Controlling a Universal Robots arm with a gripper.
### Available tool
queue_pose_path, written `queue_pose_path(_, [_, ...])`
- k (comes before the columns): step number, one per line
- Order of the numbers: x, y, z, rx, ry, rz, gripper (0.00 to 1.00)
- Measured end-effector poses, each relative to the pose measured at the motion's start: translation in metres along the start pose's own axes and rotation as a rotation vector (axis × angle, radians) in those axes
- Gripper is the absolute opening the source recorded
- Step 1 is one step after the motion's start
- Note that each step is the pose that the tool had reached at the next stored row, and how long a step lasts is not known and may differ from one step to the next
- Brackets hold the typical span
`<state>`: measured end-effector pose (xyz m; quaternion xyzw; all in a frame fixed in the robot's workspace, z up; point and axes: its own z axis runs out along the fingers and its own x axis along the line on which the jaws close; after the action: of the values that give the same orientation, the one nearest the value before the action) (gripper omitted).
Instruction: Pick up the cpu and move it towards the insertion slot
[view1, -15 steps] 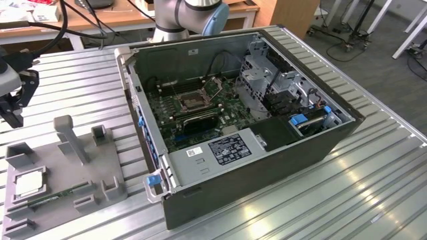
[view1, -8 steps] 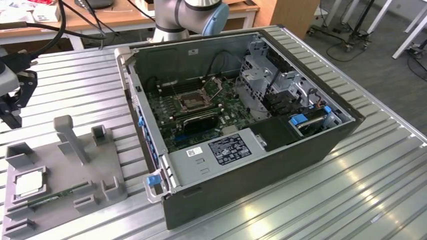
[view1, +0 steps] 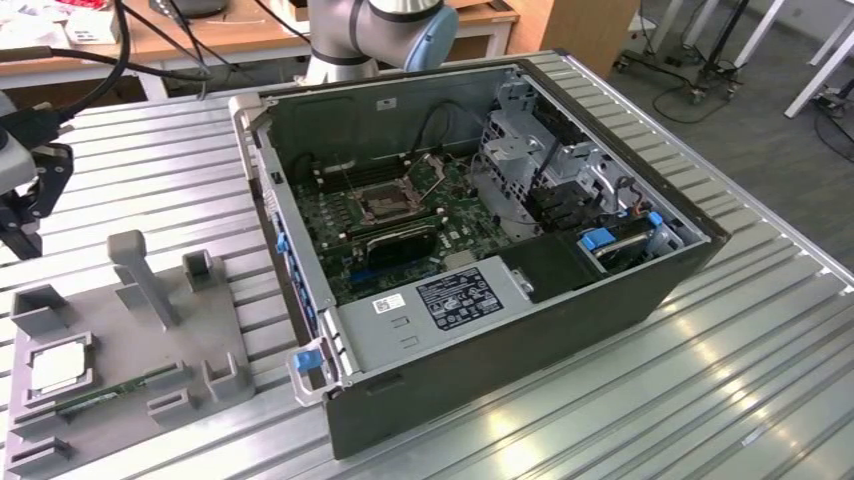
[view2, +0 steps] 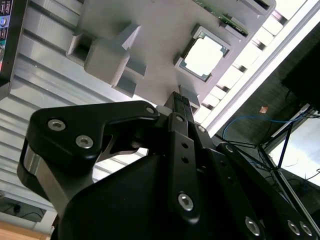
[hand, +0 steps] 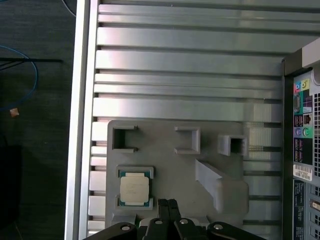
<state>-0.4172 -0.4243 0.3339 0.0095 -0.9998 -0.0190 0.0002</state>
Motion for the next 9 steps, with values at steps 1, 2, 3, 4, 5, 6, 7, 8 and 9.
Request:
queue_pose_path(1, [0.0003,-0.0005,0.0002,0.0000,0.0000,0.000,0.11])
queue_pose_path(2, [0.0005,-0.0009,0.0004,0.0000,0.0001,0.000,0.11])
queue_pose_path(3, [0.0007,-0.0013,0.0008,0.0000,0.0000,0.000,0.11])
queue_pose_path(4, [0.0010,-0.0018,0.0011,0.0000,0.0000,0.000,0.11])
queue_pose_path(5, [0.0011,-0.0021,0.0017,-0.0001,-0.0001,0.000,0.11])
queue_pose_path(6, [0.0012,-0.0025,0.0022,-0.0001,-0.0002,0.000,0.11])
queue_pose_path(7, [0.0014,-0.0028,0.0028,0.0000,0.0000,0.000,0.11])
queue_pose_path(8, [0.0015,-0.0030,0.0035,0.0000,0.0000,0.000,0.11])
queue_pose_path(9, [0.0016,-0.0032,0.0042,0.0000,0.0000,0.000,0.11])
